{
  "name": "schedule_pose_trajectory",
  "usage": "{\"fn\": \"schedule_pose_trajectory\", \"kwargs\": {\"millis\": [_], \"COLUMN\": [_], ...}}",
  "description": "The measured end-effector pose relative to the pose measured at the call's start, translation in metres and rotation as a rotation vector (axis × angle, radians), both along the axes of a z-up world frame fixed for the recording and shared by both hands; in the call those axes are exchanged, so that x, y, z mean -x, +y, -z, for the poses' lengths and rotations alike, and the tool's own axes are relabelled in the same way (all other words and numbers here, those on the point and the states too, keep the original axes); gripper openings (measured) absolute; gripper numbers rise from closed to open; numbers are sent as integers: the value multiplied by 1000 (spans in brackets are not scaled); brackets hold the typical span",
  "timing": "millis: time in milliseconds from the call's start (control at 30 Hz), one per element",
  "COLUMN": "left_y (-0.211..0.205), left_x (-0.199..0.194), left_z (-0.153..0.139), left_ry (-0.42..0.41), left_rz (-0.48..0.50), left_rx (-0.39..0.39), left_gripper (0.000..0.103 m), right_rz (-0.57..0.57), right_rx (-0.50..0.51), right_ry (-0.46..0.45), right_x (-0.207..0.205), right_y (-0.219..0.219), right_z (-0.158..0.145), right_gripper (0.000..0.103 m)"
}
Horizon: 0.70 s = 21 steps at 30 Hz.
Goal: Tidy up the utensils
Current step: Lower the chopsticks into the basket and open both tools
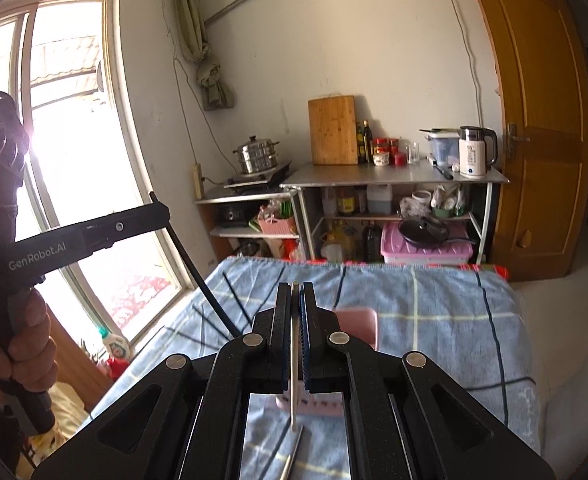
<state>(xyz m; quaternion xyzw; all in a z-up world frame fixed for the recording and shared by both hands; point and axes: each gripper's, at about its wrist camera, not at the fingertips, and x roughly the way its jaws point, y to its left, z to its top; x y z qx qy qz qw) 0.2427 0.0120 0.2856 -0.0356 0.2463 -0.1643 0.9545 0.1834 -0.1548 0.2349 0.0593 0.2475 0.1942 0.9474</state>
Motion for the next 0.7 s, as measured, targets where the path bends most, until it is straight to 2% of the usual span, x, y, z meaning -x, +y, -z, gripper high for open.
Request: {"fn": "schedule_pose_trajectory", "kwargs": {"millis": [167, 367, 533, 700], "left_y": [1, 2, 6, 8], "left_x": [-17, -34, -42, -49], "left_z": [0, 16, 33, 54], "left_ry": [-11, 7, 30, 60], "left_rz": [-9, -15, -16, -10], "left_rx": [-4, -10, 2, 6], "left_gripper": [4, 4, 4, 4], "right_rz": [11, 19, 18, 17], "right_rx": [-7, -12, -14, -4], "right_ry": [-25, -49, -64, -38], "right_x": [-14, -29, -39, -42], "right_y": [4, 10, 17, 20], "right_z": [-8, -5, 4, 22], "right_gripper": [4, 4, 4, 4]}}
